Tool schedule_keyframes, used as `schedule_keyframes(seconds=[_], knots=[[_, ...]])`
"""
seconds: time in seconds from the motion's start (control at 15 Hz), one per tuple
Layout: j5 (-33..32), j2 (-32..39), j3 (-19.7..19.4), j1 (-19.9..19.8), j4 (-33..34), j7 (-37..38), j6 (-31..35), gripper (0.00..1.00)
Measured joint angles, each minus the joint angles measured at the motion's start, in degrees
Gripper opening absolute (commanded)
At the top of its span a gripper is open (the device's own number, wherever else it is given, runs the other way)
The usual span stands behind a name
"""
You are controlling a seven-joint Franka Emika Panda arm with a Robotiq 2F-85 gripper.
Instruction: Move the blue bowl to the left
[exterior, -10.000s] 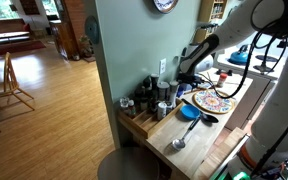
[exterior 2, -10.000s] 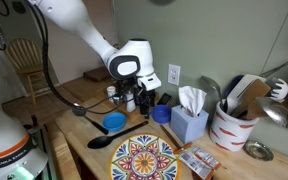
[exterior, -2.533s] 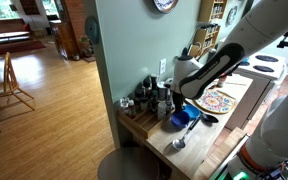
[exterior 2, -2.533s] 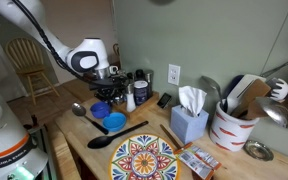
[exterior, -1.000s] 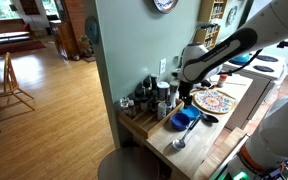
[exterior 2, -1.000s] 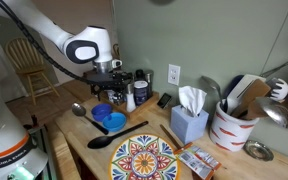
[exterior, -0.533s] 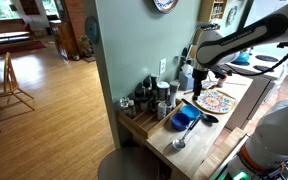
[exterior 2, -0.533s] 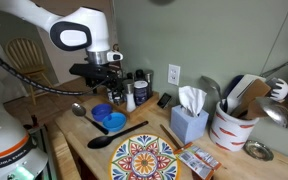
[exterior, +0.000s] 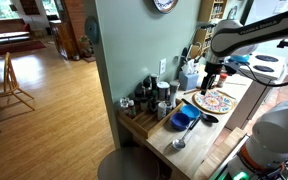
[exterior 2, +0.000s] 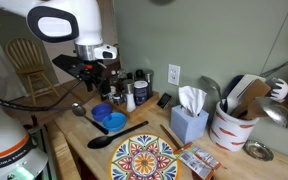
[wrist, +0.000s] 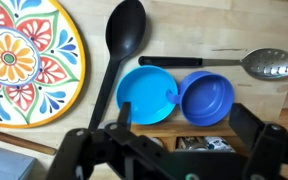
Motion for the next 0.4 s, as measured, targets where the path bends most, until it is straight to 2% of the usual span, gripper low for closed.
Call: schedule_keyframes(seconds=[0.4], knots=[[0.0, -3.4, -0.6, -0.2, -2.1, 1.5, -0.1, 1.00]])
